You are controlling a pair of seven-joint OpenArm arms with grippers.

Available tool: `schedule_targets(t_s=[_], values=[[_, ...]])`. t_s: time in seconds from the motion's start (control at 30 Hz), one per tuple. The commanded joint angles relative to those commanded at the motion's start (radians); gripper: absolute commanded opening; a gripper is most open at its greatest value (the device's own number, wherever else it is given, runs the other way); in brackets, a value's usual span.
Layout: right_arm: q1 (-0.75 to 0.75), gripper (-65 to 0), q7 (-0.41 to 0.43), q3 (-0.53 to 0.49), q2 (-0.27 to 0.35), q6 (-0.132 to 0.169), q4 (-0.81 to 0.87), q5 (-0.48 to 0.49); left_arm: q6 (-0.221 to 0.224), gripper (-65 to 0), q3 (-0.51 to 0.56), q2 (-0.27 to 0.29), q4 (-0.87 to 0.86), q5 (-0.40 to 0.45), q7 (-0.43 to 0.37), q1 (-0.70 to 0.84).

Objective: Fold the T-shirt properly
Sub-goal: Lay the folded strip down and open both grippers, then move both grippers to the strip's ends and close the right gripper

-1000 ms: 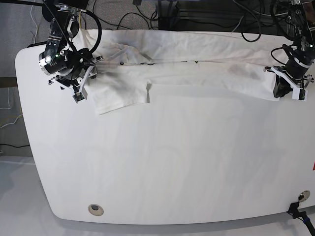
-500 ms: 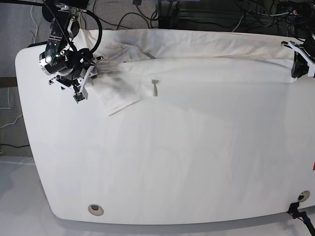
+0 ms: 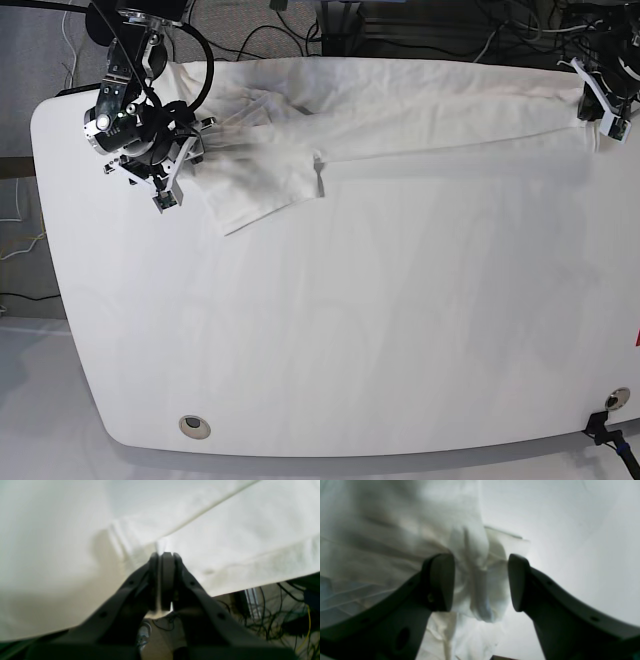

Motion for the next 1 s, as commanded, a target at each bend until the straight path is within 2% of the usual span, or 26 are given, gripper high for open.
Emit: schedule_targets(t_s=[0.07,0.13,0.2,0.27,0.37,0.5,0.7,0.8,0.9,1.0], values=[[0.000,-31.8,0.000,0.000,0.000,0.000,0.000,0.000,0.000,-65.0,0.002,0.000,-0.026,0.029,0.000,0.000],[0.000,-31.8,0.000,0.000,0.000,0.000,0.000,0.000,0.000,-54.5,0.000,0.000,-0.046,0.044,0.000,-0.002],[0.000,-31.8,0.000,0.000,0.000,0.000,0.000,0.000,0.002,-40.7,0.000,-0.002,-0.060,0.061,0.000,-0.008],[0.000,-31.8,0.000,0.000,0.000,0.000,0.000,0.000,0.002,-33.2,0.000,-0.002,-0.071,0.086,0.002,-0.043],[0.000,-31.8,0.000,0.000,0.000,0.000,0.000,0.000,0.002,-32.9,-0.002,-0.002,-0.077,0.124,0.002,-0.072],[0.000,-31.8,0.000,0.000,0.000,0.000,0.000,0.000,-0.005,-32.9,-0.014,-0.002,-0.058,0.120,0.002,-0.080],[0.002,-31.8,0.000,0.000,0.002,0.000,0.000,0.000,-0.008,-32.9,-0.021,0.021,-0.002,-0.051,0.002,-0.081],[0.002,-31.4,0.000,0.000,0.003,0.000,0.003,0.000,-0.005,-32.9,0.054,0.021,-0.003,-0.092,0.002,-0.098],[0.002,-31.2,0.000,0.000,0.006,0.000,0.006,0.000,0.002,-32.9,0.130,0.034,-0.026,-0.063,0.002,-0.115],[-0.002,-31.2,0.000,0.002,0.008,0.000,0.035,0.000,0.002,-32.9,0.144,0.060,-0.066,-0.060,0.002,-0.137]])
